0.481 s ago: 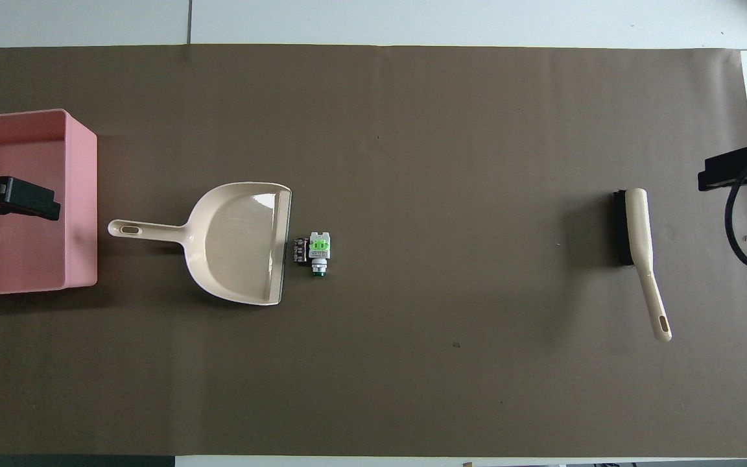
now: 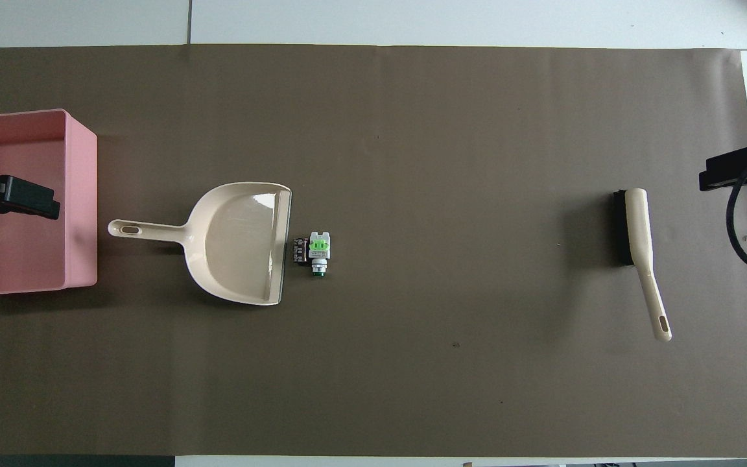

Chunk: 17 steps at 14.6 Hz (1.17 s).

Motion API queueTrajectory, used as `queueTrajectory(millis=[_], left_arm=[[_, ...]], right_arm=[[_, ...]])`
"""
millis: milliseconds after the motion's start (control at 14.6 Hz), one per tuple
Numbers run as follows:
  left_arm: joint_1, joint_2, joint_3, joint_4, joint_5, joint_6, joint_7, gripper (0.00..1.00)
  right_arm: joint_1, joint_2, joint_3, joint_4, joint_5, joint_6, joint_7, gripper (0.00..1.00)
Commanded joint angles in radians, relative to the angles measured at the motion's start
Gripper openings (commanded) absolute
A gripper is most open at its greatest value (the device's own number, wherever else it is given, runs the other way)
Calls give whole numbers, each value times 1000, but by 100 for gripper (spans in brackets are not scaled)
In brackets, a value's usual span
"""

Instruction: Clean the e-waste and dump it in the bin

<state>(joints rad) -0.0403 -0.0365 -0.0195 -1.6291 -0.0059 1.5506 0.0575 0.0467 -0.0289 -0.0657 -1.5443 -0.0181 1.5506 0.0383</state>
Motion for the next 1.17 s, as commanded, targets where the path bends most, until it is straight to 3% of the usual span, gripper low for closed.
queueTrajectory(millis=[0,275,618,1099], left_arm=[[8,-6,-7,-9,3,19,-8,99],[2,-6,-7,-9,3,9,-10,99],[5,0,-7,5,4,31,45,98],[0,7,-7,-6,4,106,710,93]], right_arm=[[-5,-19,-3,-45,18,22,-23,99],[-47,-51,-5,-114,18,41,-44,99],[-90,-169,-5,-440,20,267,-138,99],[-153,-167,-6,-727,20,477,-290,99]])
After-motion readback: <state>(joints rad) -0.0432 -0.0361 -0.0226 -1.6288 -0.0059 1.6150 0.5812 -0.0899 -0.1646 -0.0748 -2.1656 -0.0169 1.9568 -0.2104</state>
